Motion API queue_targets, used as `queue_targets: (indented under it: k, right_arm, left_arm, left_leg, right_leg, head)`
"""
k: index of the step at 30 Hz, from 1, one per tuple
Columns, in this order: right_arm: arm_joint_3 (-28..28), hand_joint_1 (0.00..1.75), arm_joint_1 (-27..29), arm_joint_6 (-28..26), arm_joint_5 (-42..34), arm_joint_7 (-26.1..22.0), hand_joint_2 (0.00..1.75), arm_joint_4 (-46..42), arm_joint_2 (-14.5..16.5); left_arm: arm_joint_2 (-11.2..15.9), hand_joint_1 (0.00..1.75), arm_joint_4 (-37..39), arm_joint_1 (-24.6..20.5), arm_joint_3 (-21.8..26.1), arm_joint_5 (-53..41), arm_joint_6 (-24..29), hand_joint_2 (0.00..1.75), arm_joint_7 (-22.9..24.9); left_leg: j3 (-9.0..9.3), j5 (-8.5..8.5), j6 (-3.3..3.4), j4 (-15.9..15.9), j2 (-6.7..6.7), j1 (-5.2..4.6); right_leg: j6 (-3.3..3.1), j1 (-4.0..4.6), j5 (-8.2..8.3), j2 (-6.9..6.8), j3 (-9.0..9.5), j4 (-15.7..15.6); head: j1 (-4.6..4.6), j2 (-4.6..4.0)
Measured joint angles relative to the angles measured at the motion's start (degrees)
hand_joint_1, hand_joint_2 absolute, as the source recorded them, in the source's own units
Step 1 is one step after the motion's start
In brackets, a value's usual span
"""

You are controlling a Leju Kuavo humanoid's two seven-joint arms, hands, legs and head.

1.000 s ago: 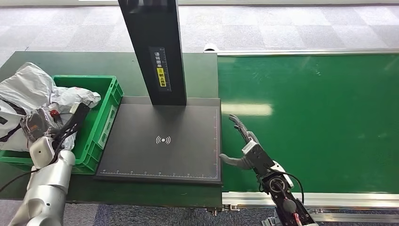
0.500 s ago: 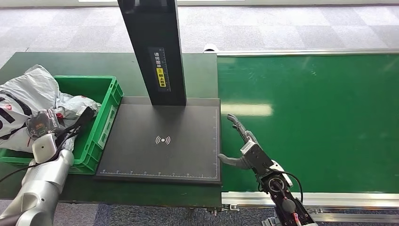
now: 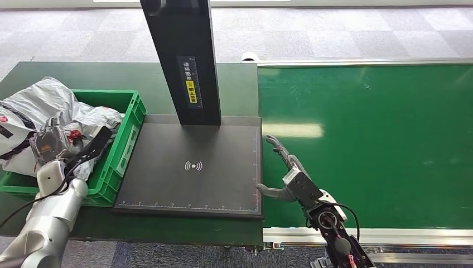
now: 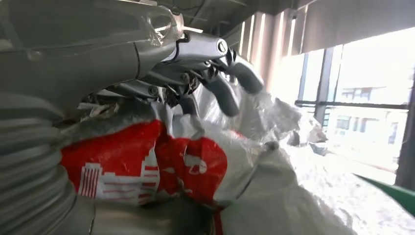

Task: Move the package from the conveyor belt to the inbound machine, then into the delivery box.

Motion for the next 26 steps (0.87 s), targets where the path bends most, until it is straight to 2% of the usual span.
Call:
queue_targets:
  k: [6,13,15,17,19,20,24,25,26]
  right_arm:
    - [0.0,0.00,0.1,0.0,0.0,0.0,1.75,-0.1,0.0]
    - [0.0,0.00,-0.1,-0.4,-0.4,-0.5,1.75,0.0,-0.2]
    - [0.0,0.00,-0.2,-0.4,-0.7,-0.8,1.75,0.0,-0.2]
    - [0.1,0.00,-0.3,-0.4,-0.9,-1.1,1.75,0.2,-0.2]
    - [0.2,0.00,-0.6,-0.5,-1.1,-1.4,1.75,0.3,-0.2]
    - [0.2,0.00,-0.7,-0.6,-1.4,-1.5,1.75,0.3,-0.1]
    - [0.5,0.00,-0.9,-1.0,-2.5,-1.9,1.75,0.4,-0.2]
    - [0.6,0.00,-0.9,-1.1,-2.9,-1.9,1.75,0.4,-0.2]
    - [0.6,0.00,-0.9,-1.1,-3.0,-2.0,1.75,0.4,-0.2]
  left_arm:
    - [-3.1,0.00,-13.0,5.7,0.0,0.6,0.6,1.75,-7.5]
    - [-9.1,0.00,-30.5,10.9,0.3,3.9,0.6,1.75,-20.5]
    - [-11.3,0.00,-34.4,11.5,0.9,6.4,0.6,0.87,-25.8]
    - [-13.9,0.00,-37.6,11.8,2.3,10.7,0.6,0.00,-33.5]
    - [-16.7,0.00,-39.6,11.9,4.1,15.1,0.6,0.00,-40.7]
    - [-17.8,0.00,-40.2,12.1,4.5,17.1,0.6,0.00,-42.6]
    - [-20.0,0.00,-41.3,13.8,3.0,28.7,0.4,0.00,-44.3]
    - [-20.2,0.00,-41.1,14.3,1.5,33.5,0.0,0.44,-43.6]
    - [-20.3,0.00,-41.0,14.6,0.7,36.3,-0.1,0.58,-43.2]
  left_leg:
    - [-0.07,-0.01,0.00,0.0,-0.01,-0.01]
    - [-0.15,-0.03,0.02,0.0,-0.04,-0.01]
    - [-0.15,-0.03,0.02,0.0,-0.05,-0.01]
    - [-0.15,-0.02,0.02,0.0,-0.05,-0.01]
    - [-0.15,-0.02,0.02,0.0,-0.06,-0.01]
    - [-0.15,-0.02,0.02,0.0,-0.05,-0.01]
    - [-0.15,-0.03,0.02,0.0,-0.05,-0.01]
    - [-0.15,-0.03,0.02,0.0,-0.07,-0.01]
    - [-0.16,-0.03,0.02,0.0,-0.09,-0.01]
  right_leg:
    - [0.01,-0.01,-0.01,0.00,-0.05,0.0]
    - [0.02,-0.02,-0.01,-0.01,-0.11,0.0]
    - [0.01,-0.02,-0.01,-0.01,-0.10,0.0]
    - [0.01,-0.02,0.00,-0.01,-0.09,0.0]
    - [0.02,-0.02,0.00,-0.01,-0.08,0.0]
    - [0.02,-0.02,0.00,-0.01,-0.08,0.0]
    - [0.02,-0.02,0.00,-0.02,-0.12,0.0]
    - [0.02,-0.02,0.00,-0.02,-0.13,0.0]
    - [0.02,-0.02,0.00,-0.03,-0.13,0.0]
  head:
    - [0.01,0.00]
    - [0.00,-0.01]
    - [0.00,-0.01]
    - [-0.01,-0.01]
    - [0.00,0.01]
    - [0.00,0.01]
    - [-0.01,-0.01]
    - [-0.01,-0.01]
    - [-0.02,0.00]
